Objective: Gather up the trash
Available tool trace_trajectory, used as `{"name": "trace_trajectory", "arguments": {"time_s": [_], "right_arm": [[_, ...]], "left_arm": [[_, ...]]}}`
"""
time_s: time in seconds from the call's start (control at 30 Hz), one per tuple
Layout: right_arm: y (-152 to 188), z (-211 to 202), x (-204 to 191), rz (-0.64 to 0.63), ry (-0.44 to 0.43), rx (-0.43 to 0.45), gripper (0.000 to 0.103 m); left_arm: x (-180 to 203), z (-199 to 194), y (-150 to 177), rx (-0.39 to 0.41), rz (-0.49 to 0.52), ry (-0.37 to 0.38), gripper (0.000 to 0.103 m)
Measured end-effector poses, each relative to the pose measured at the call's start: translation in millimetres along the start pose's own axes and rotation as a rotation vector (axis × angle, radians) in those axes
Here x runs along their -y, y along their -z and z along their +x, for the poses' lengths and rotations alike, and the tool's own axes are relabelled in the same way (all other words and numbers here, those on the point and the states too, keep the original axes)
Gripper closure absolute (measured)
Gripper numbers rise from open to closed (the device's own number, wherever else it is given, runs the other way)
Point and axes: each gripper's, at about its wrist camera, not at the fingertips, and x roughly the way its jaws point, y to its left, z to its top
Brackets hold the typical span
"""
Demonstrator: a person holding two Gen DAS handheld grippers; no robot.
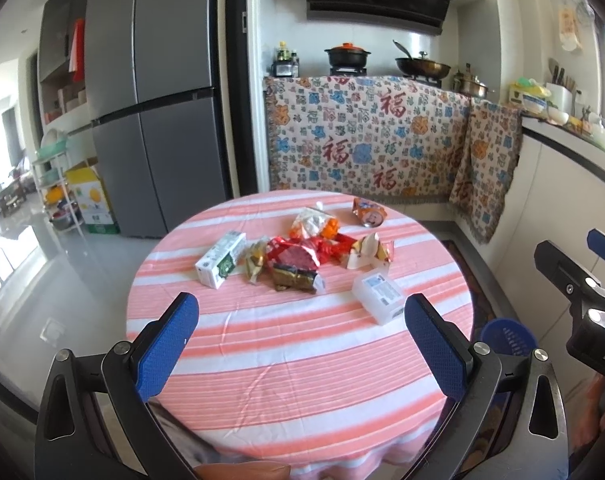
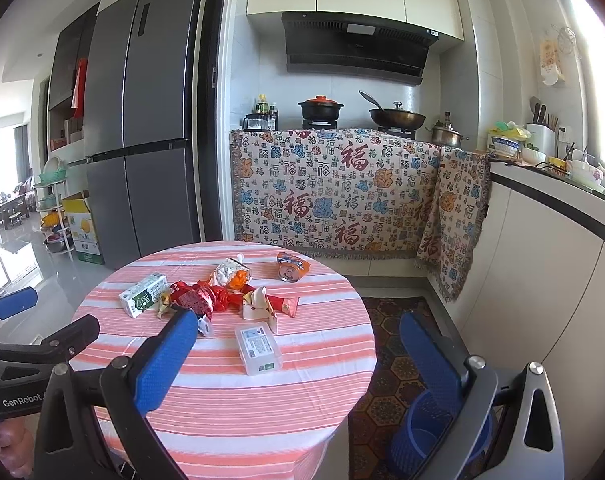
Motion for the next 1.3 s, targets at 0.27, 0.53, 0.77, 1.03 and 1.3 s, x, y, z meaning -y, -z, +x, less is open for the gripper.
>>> {"name": "trace_trajectory", "arguments": {"time_s": [0.27,0.53,0.77,1.03,1.3], "right_arm": [[-2.4,2.3,2.3,0.003,0.003,0.006,0.0],[-4.1,1.2,8.1,0.01,0.003,0.021,0.0],[-3.8,3.3,10.0,0.011,0.003,0.017,0.0],[-3.5,1.7,9.2,0.006,0.007,0.022,0.0],[-3.4,1.9,5.4,-0.002,0.002,0.02,0.0]], "left_arm": [[3.1,0.3,-3.2,0.001,0.003,0.0,0.0],[2.4,1.5,-7.0,0.005,-0.001,-0.005,0.0],[3.0,3.9,-9.5,-0.002,0.002,0.001,0.0],[4.1,3.8,-9.2,-0.001,-0.002,0.0,0.0],[1.7,3.7,-7.5,-0.002,-0.005,0.0,0.0]]}}
